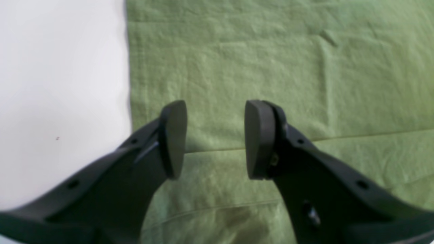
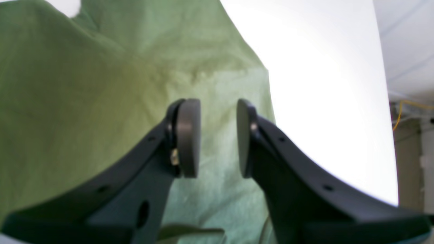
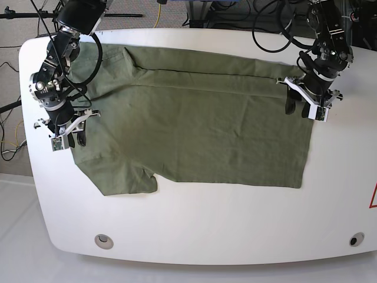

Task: Fold the T-shirt properly
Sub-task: 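Hover both open grippers over the shirt's side edges, adjusting position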

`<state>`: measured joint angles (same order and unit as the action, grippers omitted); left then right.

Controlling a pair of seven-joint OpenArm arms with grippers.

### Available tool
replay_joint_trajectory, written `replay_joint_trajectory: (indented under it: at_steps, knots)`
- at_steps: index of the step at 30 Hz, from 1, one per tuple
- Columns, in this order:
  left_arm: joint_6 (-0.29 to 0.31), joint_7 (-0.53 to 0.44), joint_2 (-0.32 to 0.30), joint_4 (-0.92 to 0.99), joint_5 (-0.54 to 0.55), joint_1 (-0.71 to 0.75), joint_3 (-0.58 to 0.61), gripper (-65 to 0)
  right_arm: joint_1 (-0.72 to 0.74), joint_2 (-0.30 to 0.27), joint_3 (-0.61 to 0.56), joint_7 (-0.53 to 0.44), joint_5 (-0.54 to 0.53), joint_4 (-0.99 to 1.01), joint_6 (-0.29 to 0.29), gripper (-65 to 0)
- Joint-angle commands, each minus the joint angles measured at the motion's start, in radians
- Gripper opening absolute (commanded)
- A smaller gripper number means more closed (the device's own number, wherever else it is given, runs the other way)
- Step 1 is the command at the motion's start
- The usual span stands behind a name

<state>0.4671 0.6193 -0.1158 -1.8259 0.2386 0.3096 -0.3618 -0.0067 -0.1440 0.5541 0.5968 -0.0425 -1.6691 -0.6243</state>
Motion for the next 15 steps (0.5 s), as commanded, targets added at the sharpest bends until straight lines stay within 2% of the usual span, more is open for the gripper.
replay_joint_trajectory:
  at_steps: [1,5,15]
  knots:
    - [-0.003,-0.025,-0.002,-0.023,0.006,-0.01,-0.003,-38.5,0.013,-0.012,0.005,-0.026,0.004,-0.021,0.01,-48.0]
    - [-0.003,-0.026,-0.004,-0.025,0.007,-0.01,-0.004,-38.4,0.014,-0.012,0.004,-0.024,0.009,-0.014,0.011,-48.0]
    - [0.0,-0.034,-0.022,-0.03,0.017,-0.009,-0.006,-31.5,0.057,-0.028,0.009,-0.035,0.005,0.114,0.0,-48.4]
